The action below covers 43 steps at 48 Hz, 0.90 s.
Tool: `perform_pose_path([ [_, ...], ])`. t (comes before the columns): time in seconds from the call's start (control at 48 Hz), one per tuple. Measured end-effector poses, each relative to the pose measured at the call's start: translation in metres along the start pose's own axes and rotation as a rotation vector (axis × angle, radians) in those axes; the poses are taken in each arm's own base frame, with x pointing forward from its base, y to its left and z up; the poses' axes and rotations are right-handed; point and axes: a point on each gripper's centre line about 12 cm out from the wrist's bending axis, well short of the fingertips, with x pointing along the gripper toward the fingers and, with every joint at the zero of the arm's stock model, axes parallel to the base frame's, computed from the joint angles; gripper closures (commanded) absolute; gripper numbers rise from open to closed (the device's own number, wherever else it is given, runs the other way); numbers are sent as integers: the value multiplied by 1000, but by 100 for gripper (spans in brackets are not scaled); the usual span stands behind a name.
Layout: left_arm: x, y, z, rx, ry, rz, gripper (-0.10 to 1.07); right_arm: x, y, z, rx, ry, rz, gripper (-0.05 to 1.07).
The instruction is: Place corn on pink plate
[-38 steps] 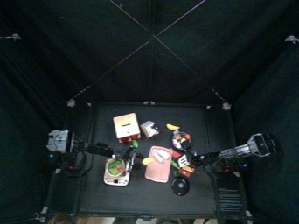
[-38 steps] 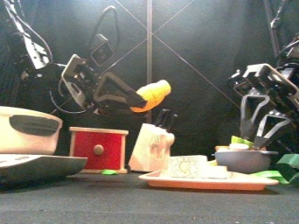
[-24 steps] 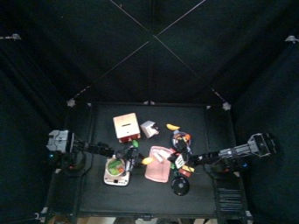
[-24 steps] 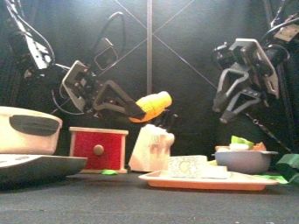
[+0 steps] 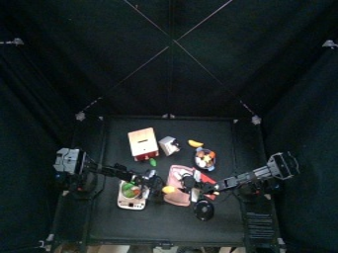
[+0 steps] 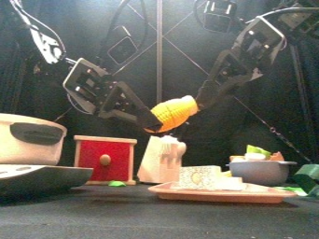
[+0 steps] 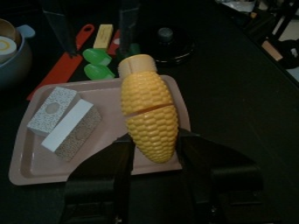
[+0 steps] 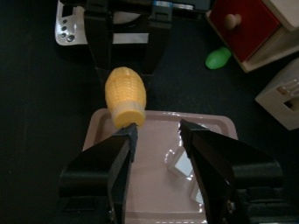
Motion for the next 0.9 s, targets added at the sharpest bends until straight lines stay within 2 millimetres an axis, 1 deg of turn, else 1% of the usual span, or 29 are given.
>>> perform_pose_path([
  [0.042,0,0,-1,0,1,0,36,1,1,0,7,8,9,-1],
  [0.083,0,-1,-2,-1,6,-2,36,3,4,-2,8,18,25,-2],
  [0.146,1,-2,-2,-1,9,-4,36,5,9,-4,8,31,50,-2],
  [0.333,2,0,-1,-4,10,2,36,10,20,-2,2,28,112,-2],
  [0.417,2,0,-1,-4,9,2,36,13,21,-3,2,33,117,-1],
  [0.521,4,2,4,0,-6,4,36,18,22,-7,-3,50,112,0],
  [0.583,5,2,7,1,-14,5,35,20,21,-9,-6,55,110,5],
  [0.771,6,2,7,1,-12,4,33,21,20,-8,-24,49,106,36],
  [0.833,7,2,6,-3,-11,4,30,21,20,-8,-23,49,104,40],
  [0.896,7,3,7,-11,-12,8,23,21,19,-7,-22,49,103,41],
])
